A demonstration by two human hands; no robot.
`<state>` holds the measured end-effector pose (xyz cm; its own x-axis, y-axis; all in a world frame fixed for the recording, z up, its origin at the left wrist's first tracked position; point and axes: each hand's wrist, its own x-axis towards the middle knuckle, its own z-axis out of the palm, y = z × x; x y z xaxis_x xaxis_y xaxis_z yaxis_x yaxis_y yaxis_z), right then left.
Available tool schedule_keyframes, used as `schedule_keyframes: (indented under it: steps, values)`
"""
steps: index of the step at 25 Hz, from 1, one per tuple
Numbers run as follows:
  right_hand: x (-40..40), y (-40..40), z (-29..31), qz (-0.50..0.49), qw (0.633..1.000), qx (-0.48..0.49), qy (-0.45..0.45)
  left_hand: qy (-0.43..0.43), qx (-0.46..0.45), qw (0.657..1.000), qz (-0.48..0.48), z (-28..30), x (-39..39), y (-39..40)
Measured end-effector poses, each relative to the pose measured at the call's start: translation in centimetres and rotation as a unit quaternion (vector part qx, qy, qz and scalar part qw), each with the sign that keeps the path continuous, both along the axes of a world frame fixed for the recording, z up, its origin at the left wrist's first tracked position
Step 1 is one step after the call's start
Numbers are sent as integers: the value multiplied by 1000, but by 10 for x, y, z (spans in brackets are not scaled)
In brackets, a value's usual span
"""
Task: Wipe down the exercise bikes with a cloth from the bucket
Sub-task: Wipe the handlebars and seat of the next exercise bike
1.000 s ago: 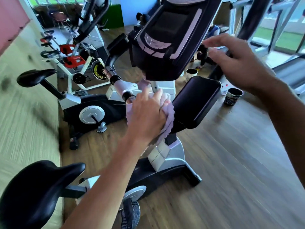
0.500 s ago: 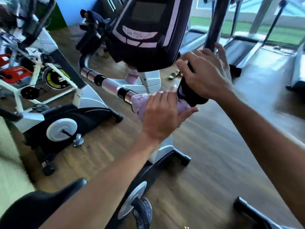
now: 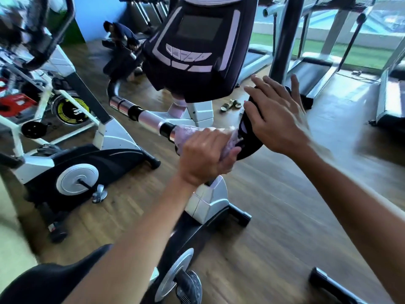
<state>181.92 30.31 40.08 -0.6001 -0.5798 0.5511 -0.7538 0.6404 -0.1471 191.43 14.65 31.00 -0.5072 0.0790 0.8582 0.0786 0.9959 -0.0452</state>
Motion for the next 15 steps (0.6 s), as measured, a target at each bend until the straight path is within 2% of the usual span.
schedule_keyframes:
  steps: [1,3,5,6,9,11,15]
  values:
    - [0,1,-1,3,1000,-3,0,-4,-1,1000,-23,1,2,-27]
    - [2,-4,-3,-4,1000,0,5,9,78,997,-4,5,3,-70]
    - [2,-10,-2,-19,1000,10,19,25,158,987,35,3,-3,-73]
    - [2,-12,-1,-23,999,14,22,26,169,985,38,0,-6,-58]
    - [8,-12,-2,-45,998,27,28,36,91,995,-28,-8,-3,-11]
    - [22,-15,-13,-76,993,54,65,17,51,996,-76,-5,-3,-31]
    - [64,-18,-40,-67,990,78,97,7,118,992,-53,0,-10,-83]
